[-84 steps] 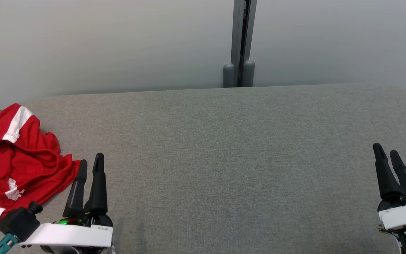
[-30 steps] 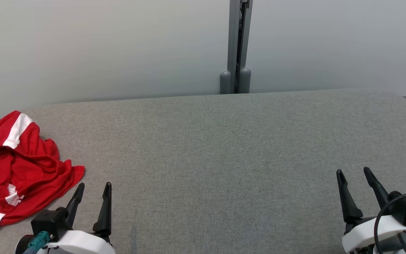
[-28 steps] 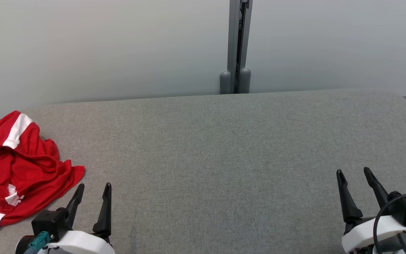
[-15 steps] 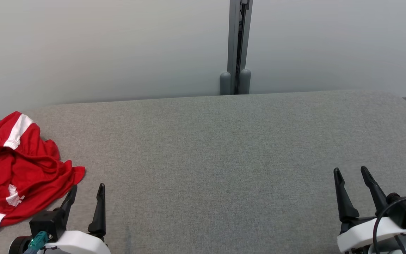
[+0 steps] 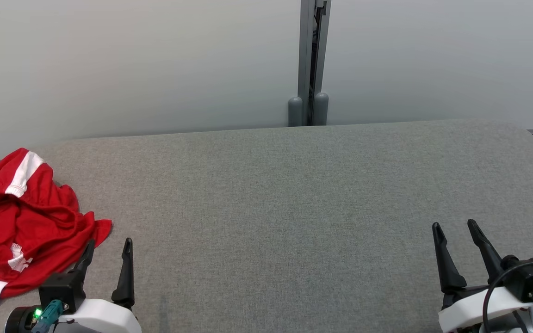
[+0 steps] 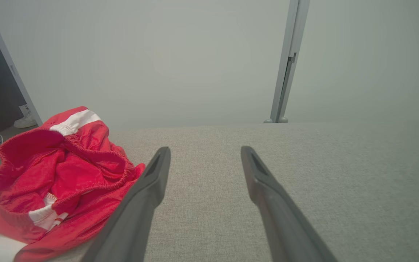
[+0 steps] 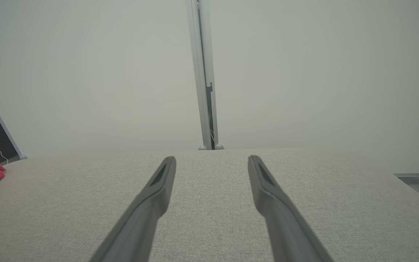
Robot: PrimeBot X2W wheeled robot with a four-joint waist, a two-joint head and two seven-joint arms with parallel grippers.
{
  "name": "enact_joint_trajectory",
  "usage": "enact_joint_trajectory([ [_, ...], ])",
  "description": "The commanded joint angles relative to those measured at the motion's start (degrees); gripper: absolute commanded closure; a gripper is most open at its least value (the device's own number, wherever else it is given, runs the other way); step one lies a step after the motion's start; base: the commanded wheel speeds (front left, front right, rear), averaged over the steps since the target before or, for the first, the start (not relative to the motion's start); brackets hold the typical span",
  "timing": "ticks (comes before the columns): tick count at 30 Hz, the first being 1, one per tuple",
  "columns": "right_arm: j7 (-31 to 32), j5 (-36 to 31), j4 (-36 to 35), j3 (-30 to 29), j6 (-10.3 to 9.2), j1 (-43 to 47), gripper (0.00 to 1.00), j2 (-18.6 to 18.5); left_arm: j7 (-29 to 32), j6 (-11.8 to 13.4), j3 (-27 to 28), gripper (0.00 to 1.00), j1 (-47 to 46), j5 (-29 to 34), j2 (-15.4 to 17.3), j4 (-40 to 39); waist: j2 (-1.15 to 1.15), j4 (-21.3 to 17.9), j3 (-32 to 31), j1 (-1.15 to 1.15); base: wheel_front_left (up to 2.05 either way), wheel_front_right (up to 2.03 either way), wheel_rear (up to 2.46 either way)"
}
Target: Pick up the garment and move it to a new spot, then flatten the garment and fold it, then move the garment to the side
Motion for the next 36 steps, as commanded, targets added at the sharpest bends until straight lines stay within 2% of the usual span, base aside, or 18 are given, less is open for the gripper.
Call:
enact_joint_trajectory([
  [1, -0.37, -0.10, 0.17, -0.04, 0.13, -0.61, 0.00, -0.53, -0.18, 0.24, 0.12, 0.00, -0.47, 0.37, 0.46, 0.09, 0.00, -0.03, 0.00, 0.00, 0.00, 0.00, 0.00],
  [25, -0.32, 0.44, 0.91, -1.70, 0.13, 0.10, 0.00, -0.69, 0.45, 0.76, -0.58, 0.00, 0.29, -2.04, 0.64, 0.31, 0.00, 0.35, -0.06, 0.00, 0.00, 0.00, 0.00],
  [31, -0.29, -0.38, 0.72, -1.90, 0.13, 0.44, 0.00, -0.64, -0.28, 1.35, 0.08, 0.00, -0.56, -3.03, 0.36, 0.39, 0.00, 2.80, 0.06, 0.00, 0.00, 0.00, 0.00],
  [36, -0.28, -2.02, 0.38, -1.45, 0.13, -0.07, 0.00, -0.46, -0.61, 1.85, 0.82, 0.00, -0.94, -3.66, 1.02, 0.49, 0.00, 6.52, 0.15, 0.00, 0.00, 0.00, 0.00],
])
